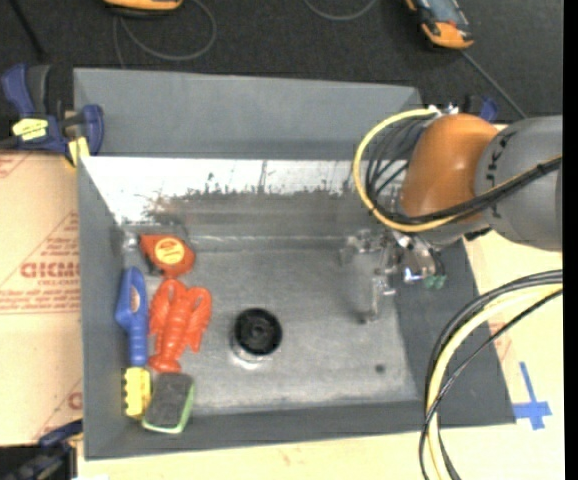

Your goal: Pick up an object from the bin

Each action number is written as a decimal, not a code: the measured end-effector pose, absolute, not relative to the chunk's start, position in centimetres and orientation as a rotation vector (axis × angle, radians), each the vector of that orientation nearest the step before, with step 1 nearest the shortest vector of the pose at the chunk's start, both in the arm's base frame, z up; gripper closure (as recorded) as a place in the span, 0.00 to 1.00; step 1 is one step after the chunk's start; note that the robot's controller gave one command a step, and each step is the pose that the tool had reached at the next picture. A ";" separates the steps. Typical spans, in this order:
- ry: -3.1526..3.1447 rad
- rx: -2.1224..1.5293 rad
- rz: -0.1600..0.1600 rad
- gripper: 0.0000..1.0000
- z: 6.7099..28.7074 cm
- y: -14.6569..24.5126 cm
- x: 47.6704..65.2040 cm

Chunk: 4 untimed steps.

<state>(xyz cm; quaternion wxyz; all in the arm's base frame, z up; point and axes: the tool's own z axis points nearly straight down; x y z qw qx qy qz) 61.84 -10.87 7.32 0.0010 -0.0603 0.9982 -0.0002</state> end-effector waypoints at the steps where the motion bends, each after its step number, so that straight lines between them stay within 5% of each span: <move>1: 3.123 -0.287 -0.005 0.00 7.9 -8.2 62.9; 2: 3.087 -0.561 -0.002 0.00 7.5 -4.8 63.0; 4: 3.112 -0.402 0.002 0.00 7.2 -2.0 61.8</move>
Offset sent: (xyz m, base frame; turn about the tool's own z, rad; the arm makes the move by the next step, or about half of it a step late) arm 0.0093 0.0772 -0.0032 -0.2973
